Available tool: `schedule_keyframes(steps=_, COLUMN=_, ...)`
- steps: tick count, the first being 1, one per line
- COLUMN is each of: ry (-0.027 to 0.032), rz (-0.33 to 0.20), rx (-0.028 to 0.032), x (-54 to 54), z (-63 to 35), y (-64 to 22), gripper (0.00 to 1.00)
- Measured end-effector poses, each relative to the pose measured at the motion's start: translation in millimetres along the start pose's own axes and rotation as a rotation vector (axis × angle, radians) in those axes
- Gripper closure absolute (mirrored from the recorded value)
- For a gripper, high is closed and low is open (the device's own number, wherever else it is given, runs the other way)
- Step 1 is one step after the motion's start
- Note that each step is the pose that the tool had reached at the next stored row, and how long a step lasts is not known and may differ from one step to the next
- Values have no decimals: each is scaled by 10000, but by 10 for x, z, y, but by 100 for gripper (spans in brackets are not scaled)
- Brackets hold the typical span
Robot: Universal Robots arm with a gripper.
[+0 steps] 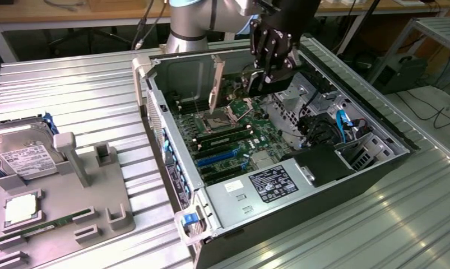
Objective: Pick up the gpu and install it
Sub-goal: 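Insert the gpu into the slot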
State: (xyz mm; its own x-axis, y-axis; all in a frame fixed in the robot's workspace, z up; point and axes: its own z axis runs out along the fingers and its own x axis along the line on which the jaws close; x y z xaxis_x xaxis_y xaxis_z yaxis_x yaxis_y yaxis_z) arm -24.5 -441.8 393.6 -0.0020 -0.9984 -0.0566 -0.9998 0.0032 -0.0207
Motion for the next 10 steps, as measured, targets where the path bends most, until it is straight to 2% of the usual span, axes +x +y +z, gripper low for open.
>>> schedule_keyframes(steps=2, ry=2, rz=0, rx=4, x=1, z=9, y=29, gripper=72)
schedule_keyframes(steps=4, ry=2, rz=-1, rx=11, x=3, z=40, y=111, gripper=72)
schedule_keyframes(steps=7, ry=0, rz=-1, rx=30, x=6, z=93, y=186, gripper=72)
schedule_keyframes(steps=8, ry=2, rz=-2, rx=36, x=8, z=120, y=242, gripper=72)
schedule_keyframes(steps=10, ry=6, rz=-2, rx=36, x=9, z=140, y=266, gripper=72)
